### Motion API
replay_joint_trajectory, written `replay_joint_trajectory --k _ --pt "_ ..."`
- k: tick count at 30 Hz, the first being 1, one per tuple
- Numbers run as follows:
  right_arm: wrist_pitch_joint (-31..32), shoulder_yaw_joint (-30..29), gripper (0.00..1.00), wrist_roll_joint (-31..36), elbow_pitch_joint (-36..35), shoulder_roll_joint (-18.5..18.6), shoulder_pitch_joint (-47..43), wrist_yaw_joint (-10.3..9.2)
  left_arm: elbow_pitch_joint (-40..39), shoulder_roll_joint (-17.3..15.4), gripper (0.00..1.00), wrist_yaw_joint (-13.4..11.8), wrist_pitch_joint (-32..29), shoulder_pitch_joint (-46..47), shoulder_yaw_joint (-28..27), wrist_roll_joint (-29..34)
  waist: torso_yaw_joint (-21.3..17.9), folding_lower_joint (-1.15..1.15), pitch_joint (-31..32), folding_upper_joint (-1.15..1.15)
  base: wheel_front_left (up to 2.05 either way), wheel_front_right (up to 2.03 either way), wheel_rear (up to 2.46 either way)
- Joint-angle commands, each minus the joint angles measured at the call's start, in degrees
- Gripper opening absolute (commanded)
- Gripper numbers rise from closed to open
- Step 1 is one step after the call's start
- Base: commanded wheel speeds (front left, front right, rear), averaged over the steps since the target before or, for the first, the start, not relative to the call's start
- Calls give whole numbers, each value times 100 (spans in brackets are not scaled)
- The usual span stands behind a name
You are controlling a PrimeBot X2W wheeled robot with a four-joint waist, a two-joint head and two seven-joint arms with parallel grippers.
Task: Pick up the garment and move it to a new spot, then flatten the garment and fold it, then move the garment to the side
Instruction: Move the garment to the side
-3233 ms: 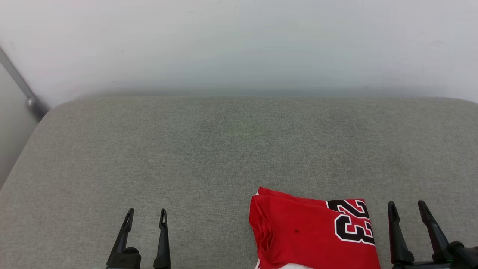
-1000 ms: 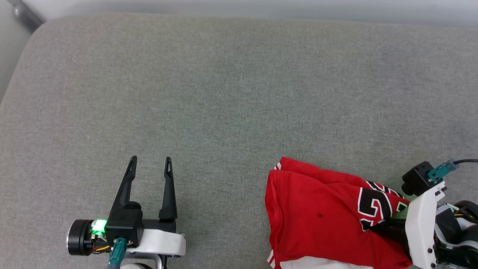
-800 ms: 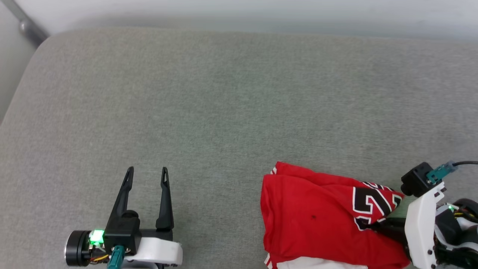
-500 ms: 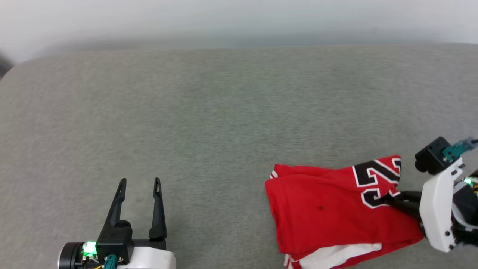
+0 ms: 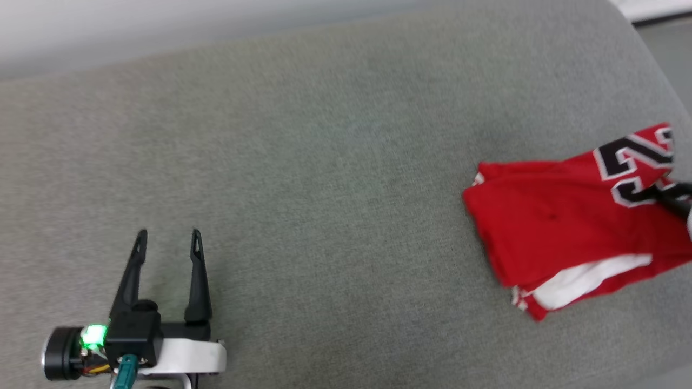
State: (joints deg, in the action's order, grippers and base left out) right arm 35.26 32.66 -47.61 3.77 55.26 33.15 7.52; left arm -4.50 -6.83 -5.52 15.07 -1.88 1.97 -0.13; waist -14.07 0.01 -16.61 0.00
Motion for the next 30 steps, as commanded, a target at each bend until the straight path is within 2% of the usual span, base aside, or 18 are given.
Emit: replay_joint_trajectory --k 1,9,19,27,28,29,30 --pt "-83 -89 0 108 169 38 232 -7 -80 -93 100 25 12 148 -29 37 -346 -1 -564 0 0 0 0" --pt "-322 -641 0 672 1261 120 774 -7 -378 -343 100 24 12 462 -92 91 -377 -1 -1297 0 0 0 0" --pt "-576 -1485 0 1050 2492 -23 1161 -7 -783 -525 100 -47 6 665 -165 89 -311 -1 -1976 0 0 0 0" --pt "-782 -1657 0 1296 3018 -379 1291 -7 -829 -552 100 -113 -6 723 -143 73 -220 -1 -1988 0 0 0 0" --pt "-796 -1655 43 1345 3095 -431 1302 -7 -833 -532 100 -123 -5 711 -124 63 -204 -1 -1926 0 0 0 0" --pt "-777 -1656 100 1374 3181 -481 1295 -8 -828 -504 100 -122 -5 700 -93 53 -174 -1 -1844 0 0 0 0" --pt "-759 -1656 100 1403 3240 -518 1292 -7 -827 -471 100 -133 -5 685 -66 44 -145 -1 -1760 0 0 0 0"
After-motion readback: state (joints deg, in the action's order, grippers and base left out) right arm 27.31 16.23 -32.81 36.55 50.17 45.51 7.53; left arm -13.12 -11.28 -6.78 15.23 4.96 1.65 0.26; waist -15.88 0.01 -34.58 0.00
